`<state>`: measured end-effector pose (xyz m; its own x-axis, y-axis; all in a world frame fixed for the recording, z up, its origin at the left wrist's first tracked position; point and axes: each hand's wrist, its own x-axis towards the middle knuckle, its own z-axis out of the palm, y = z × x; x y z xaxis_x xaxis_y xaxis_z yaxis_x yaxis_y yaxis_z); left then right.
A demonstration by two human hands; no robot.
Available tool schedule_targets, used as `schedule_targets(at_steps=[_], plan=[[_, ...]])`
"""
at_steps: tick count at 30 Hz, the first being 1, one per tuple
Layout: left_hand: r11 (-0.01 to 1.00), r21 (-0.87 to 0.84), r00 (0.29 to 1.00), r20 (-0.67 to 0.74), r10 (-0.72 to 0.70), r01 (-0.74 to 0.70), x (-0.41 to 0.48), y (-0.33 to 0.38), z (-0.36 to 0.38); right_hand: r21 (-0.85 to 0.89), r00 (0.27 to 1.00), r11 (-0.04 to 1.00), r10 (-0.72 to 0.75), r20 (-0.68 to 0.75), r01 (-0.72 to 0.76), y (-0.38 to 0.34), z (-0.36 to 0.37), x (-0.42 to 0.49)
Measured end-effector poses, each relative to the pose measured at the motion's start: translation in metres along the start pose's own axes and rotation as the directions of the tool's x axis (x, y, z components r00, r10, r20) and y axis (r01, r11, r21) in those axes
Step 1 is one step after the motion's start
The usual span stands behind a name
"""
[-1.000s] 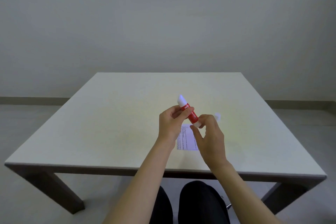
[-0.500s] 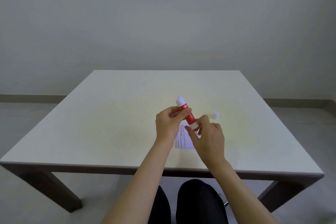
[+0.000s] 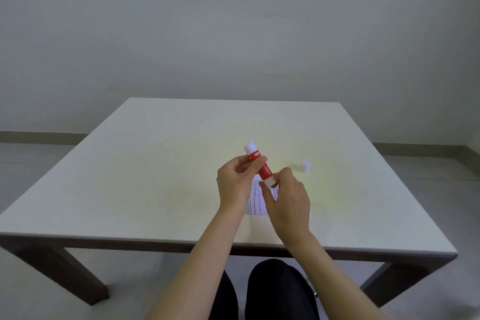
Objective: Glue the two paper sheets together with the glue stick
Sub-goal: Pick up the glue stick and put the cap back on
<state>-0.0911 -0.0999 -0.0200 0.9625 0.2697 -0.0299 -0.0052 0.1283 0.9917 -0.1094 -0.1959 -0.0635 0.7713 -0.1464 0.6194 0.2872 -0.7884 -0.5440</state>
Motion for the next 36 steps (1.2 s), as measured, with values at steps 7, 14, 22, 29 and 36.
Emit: schedule_targets(at_steps=[7,14,22,29,36], plan=[[0.991,0.115,0.996,-0.043,0.073,-0.068,0.001,-0.002,-0.013,-0.025,0.958,0.998,-0.049,0.284,0.058,0.043,-0.001,0.026],[0.865,0.426,0.96,0.031,0.278,-0.265,0.007,-0.005,-0.032,-0.524,0.862,0.847,0.197,0.467,0.09,0.114,-0.004,0.056],[0.729,0.594,0.929,0.086,0.361,-0.339,0.003,-0.006,-0.03,0.394,0.927,0.855,0.229,0.298,-0.338,0.044,-0.025,0.061],[0.702,0.603,0.909,0.105,0.403,-0.38,-0.003,-0.001,-0.027,0.529,0.928,0.794,0.11,0.356,-0.297,-0.001,-0.036,0.057],[0.648,0.628,0.885,0.15,0.441,-0.43,-0.005,0.002,-0.031,0.445,0.924,0.874,0.009,0.383,-0.193,-0.001,-0.043,0.055]])
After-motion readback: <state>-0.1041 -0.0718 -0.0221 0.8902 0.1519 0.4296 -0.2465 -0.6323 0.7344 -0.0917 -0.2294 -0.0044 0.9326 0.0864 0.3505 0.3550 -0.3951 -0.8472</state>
